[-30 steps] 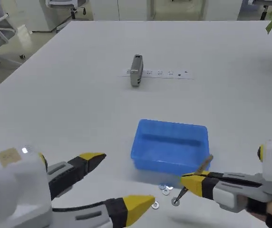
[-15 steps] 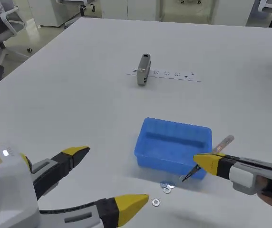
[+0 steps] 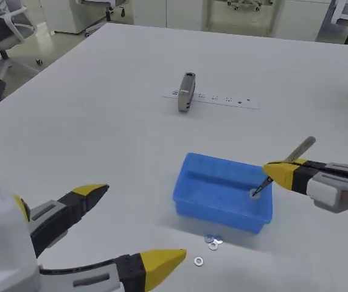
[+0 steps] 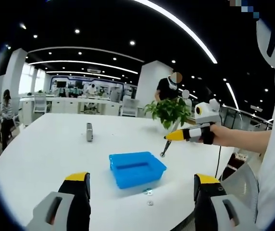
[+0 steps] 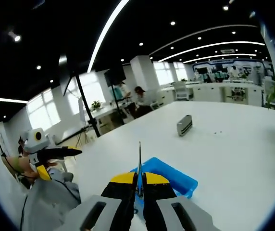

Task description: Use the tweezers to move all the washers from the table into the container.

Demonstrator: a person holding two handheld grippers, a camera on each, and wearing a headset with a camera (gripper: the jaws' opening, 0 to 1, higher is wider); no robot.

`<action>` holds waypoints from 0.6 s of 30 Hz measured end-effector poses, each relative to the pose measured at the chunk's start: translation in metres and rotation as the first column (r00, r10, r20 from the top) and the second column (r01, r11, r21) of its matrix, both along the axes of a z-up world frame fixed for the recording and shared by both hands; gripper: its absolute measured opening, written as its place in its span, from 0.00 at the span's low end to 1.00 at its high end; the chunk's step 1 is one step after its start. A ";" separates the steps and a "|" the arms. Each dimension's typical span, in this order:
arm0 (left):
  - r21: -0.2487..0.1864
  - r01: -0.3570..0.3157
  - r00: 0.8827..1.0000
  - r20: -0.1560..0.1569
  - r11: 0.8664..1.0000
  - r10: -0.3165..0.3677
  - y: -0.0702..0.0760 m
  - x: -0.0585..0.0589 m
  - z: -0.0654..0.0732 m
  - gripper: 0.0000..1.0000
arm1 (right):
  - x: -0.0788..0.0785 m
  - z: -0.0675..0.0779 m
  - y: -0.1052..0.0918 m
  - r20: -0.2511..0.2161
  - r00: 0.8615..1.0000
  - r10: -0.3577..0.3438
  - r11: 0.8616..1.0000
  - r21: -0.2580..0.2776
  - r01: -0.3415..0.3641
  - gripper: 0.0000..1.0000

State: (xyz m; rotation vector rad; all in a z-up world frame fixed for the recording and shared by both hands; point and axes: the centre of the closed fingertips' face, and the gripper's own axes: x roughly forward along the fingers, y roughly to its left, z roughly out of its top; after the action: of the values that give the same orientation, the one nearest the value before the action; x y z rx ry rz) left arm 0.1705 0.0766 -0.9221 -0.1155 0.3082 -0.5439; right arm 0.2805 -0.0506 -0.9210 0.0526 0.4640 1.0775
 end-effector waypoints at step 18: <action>0.092 -0.040 0.999 0.031 0.995 0.037 0.009 -0.002 0.003 0.98 | 0.036 -0.038 -0.001 0.021 0.999 0.025 0.990 -0.142 -0.022 0.01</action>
State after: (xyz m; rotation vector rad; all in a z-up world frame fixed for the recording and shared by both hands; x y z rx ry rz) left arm 0.1682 0.0854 -0.9191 -0.0237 0.3011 -0.4921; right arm 0.3169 -0.0521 -0.9593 -0.0907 0.5209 1.0647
